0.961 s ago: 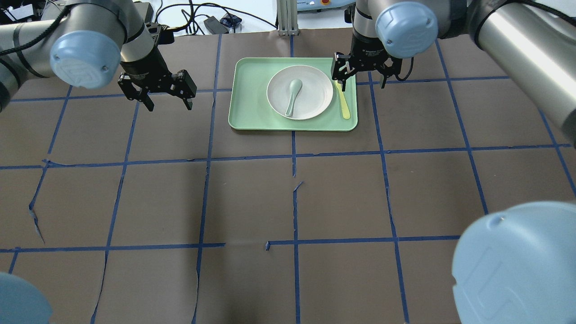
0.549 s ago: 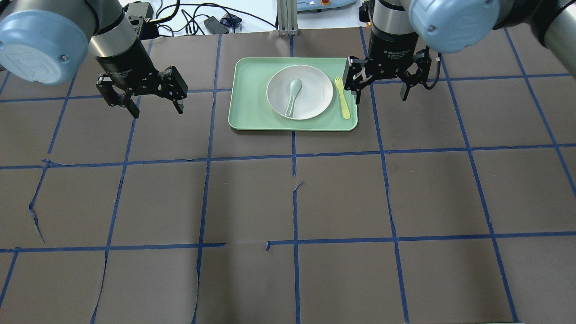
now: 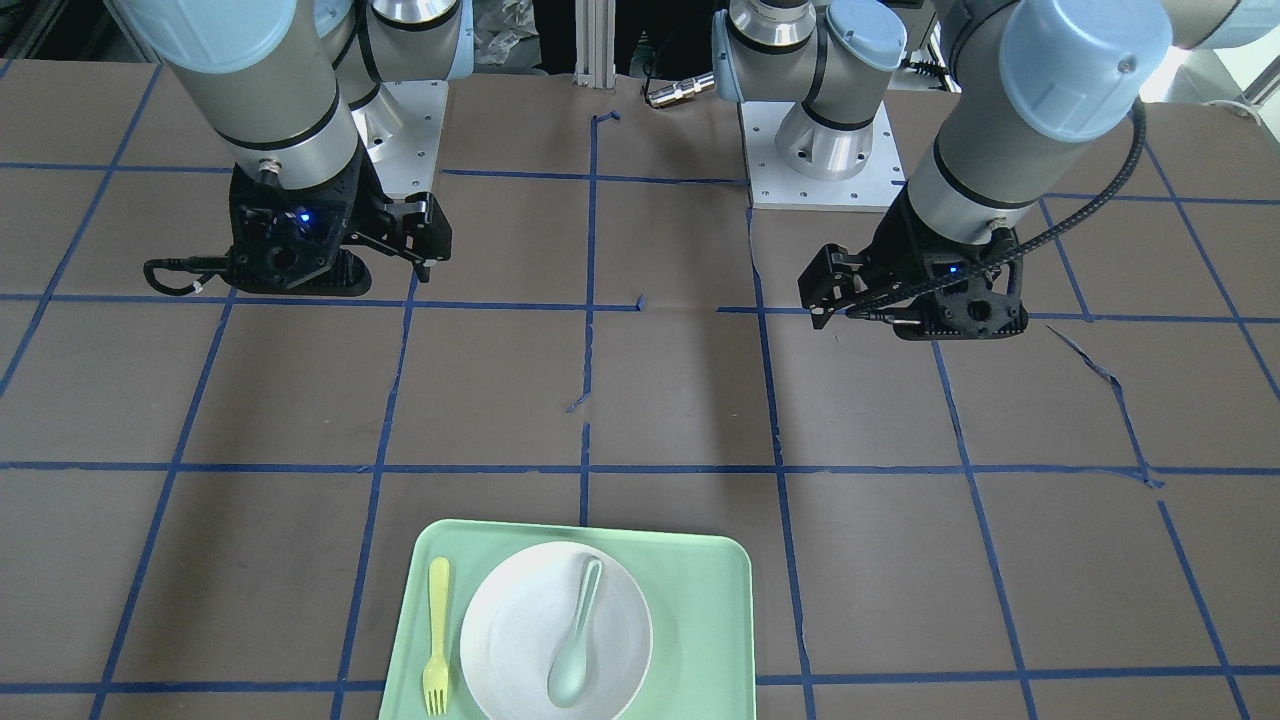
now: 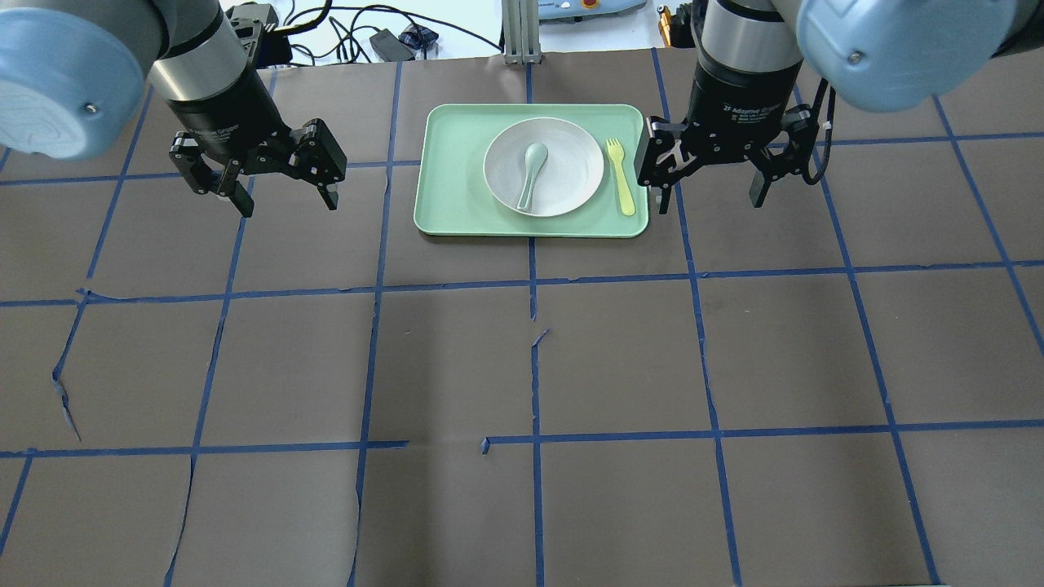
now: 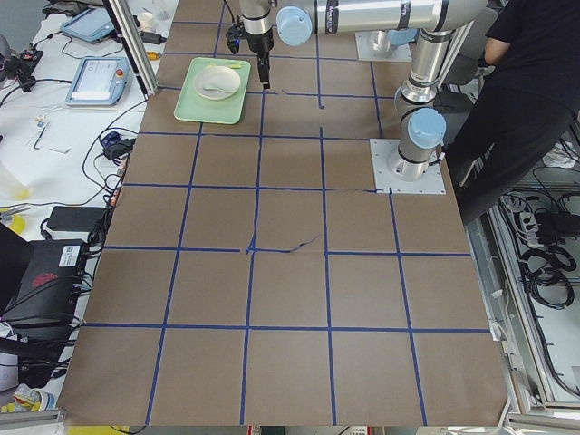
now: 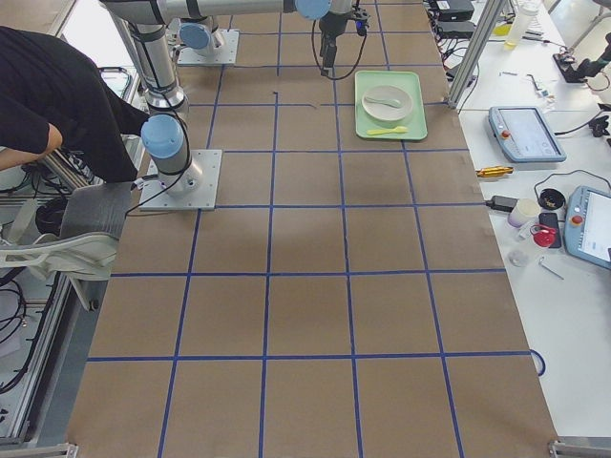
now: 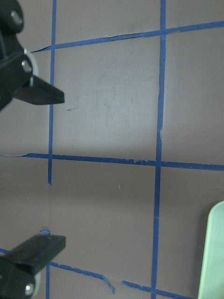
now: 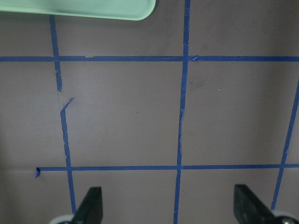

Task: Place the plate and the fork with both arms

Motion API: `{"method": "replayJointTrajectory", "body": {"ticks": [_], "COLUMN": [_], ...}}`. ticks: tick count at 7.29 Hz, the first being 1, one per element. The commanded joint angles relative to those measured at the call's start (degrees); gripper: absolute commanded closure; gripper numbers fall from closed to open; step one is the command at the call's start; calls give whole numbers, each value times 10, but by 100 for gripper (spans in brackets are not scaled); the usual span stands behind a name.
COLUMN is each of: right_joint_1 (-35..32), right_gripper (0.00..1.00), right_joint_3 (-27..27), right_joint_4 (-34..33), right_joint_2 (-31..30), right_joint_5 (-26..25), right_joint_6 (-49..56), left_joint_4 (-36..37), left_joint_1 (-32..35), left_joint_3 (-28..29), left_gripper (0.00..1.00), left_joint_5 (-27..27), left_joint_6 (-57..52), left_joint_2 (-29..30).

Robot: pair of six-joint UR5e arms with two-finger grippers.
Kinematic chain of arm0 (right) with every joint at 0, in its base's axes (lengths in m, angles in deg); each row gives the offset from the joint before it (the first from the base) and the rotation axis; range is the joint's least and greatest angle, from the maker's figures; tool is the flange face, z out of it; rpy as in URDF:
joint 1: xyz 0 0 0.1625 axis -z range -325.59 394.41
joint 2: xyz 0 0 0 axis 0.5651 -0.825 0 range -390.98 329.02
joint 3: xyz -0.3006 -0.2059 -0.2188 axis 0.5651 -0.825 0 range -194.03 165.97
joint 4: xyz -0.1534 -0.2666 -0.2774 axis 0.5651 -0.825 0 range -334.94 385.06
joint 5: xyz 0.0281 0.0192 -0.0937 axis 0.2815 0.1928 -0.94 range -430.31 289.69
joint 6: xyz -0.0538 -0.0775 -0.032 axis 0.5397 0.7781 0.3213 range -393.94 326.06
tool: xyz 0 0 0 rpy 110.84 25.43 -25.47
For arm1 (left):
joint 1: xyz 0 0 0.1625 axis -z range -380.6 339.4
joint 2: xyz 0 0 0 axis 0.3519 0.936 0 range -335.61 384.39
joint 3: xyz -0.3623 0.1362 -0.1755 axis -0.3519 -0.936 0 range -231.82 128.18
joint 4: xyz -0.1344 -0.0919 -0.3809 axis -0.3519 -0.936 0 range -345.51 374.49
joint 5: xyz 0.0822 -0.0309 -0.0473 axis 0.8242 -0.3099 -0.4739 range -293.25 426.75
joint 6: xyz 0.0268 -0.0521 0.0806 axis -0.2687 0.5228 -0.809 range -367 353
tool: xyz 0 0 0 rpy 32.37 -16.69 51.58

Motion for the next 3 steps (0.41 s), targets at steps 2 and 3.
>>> {"method": "replayJointTrajectory", "body": {"ticks": [2, 3], "right_joint_1": [-2, -2], "right_gripper": [0, 0], "right_joint_3": [2, 2], "right_joint_4": [-1, -4], "right_joint_2": [-4, -4], "right_joint_5": [1, 1], "right_joint_6": [0, -5], "left_joint_4": [-21, -20], "left_joint_1": [3, 3], "left_joint_3": [2, 2], "left_gripper": [0, 0], "left_joint_5": [2, 2], "left_joint_6": [0, 0], "left_joint_2": [-9, -9]}}
